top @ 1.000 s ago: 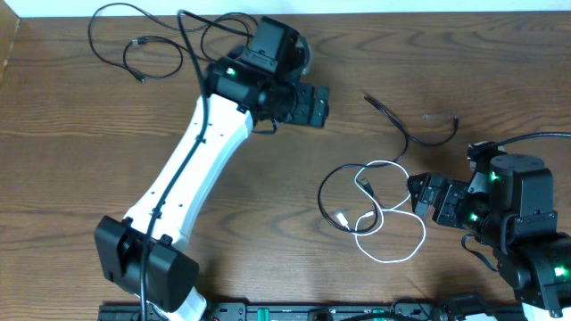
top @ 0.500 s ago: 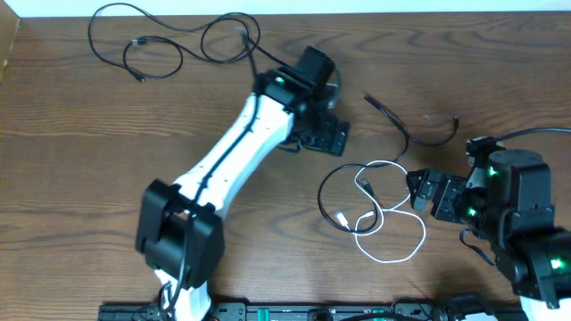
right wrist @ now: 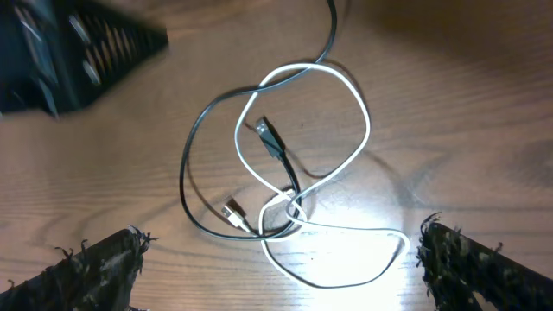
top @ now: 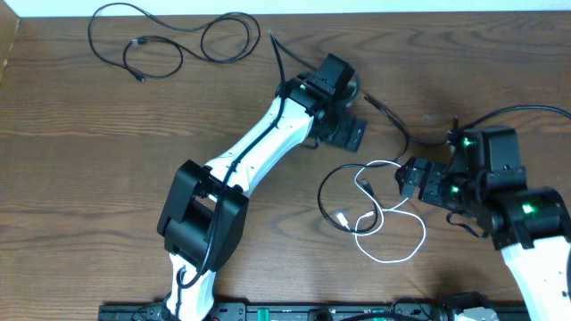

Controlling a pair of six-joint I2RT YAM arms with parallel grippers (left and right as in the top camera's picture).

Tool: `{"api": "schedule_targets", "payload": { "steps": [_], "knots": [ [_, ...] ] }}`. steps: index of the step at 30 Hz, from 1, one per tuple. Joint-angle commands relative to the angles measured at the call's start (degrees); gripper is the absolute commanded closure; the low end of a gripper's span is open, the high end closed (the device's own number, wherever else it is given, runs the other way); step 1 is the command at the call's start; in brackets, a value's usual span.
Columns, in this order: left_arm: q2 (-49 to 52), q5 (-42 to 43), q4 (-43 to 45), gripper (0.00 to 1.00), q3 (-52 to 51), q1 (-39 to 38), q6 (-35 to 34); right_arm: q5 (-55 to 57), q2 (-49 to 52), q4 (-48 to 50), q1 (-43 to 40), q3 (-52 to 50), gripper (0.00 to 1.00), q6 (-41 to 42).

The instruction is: Untangle cables

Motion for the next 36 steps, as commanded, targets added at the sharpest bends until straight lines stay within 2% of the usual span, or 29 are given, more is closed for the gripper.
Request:
{"api": "schedule_targets", "payload": {
  "steps": [1,9,17,19,23,27,31,34,36],
  "knots": [
    [0.02,-0.76,7.82,0.04,0.46,0.13,-5.84,-2.29,2.47,-0.07,-0.2,0.11,0.01,1.92],
    [0.11,-0.79,19.41,0.04,0.46,0.13,-23.8,-4.74,3.04,0.92,-0.24,0.11,0.01,1.9],
    [2.95,-0.85,19.89,0.04,0.46,-0.81,-42.1,-5.64,2.84,2.58,-0.17,0.11,0.01,2.14],
    [4.48,-1.05,20.41,0.05,0.46,-1.27,-45.05,-6.08,2.84,2.54,-0.17,0.11,0.01,2.14],
    [7.32,-0.79,23.23,0.05,0.46,-2.21,-46.45,-6.27,2.84,2.29,-0.17,0.11,0.01,2.14],
    [8.48,-0.81,25.35,0.17,0.46,-3.1,-46.42,-6.25,2.84,2.34,-0.2,0.11,0.01,2.14],
    [8.61,-0.83,28.15,0.4,0.46,-3.56,-46.42,-6.23,2.84,2.36,-0.2,0.11,0.01,2.12],
    [8.61,-0.85,28.26,0.49,0.46,-3.56,-46.4,-6.23,2.84,2.34,-0.2,0.11,0.01,2.12],
    [8.61,-0.85,28.24,0.51,0.46,-3.54,-46.38,-6.23,2.84,2.34,-0.2,0.11,0.01,2.12]
  ]
}}
